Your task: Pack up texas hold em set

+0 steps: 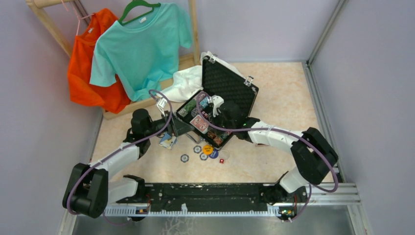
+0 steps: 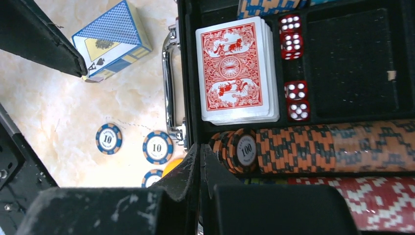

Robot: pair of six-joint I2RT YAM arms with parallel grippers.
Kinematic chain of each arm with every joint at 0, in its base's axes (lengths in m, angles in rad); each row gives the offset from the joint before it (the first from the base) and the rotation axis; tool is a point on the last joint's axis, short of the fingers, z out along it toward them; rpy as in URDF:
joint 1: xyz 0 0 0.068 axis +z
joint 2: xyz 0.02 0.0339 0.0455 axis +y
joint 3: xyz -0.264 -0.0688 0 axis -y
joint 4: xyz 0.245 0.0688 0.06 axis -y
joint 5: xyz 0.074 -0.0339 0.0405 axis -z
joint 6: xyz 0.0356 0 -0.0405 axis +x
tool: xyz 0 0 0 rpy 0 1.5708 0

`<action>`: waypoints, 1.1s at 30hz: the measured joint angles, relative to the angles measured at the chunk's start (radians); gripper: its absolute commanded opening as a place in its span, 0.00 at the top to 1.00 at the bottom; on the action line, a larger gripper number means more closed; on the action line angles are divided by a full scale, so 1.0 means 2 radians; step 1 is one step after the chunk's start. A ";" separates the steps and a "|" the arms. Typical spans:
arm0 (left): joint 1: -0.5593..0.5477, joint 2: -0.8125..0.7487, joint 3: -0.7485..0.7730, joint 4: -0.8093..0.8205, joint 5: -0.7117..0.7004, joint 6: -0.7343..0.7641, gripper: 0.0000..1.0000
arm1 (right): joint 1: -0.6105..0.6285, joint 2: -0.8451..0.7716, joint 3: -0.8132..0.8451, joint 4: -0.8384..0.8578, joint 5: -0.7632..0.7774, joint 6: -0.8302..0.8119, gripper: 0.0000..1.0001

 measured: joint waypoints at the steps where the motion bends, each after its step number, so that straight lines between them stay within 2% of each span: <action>1: 0.000 -0.002 0.000 -0.002 -0.001 0.001 0.20 | 0.000 0.006 0.000 0.006 -0.006 0.004 1.00; 21: 0.000 -0.004 0.000 -0.006 -0.002 0.003 0.21 | -0.030 0.058 -0.010 0.035 -0.011 0.027 1.00; 28: 0.000 -0.004 0.000 -0.006 -0.002 0.003 0.20 | -0.030 0.055 -0.011 0.036 -0.011 0.027 1.00; 33: 0.000 -0.008 0.000 -0.016 -0.009 0.007 0.19 | -0.019 0.021 -0.013 0.024 -0.001 0.022 1.00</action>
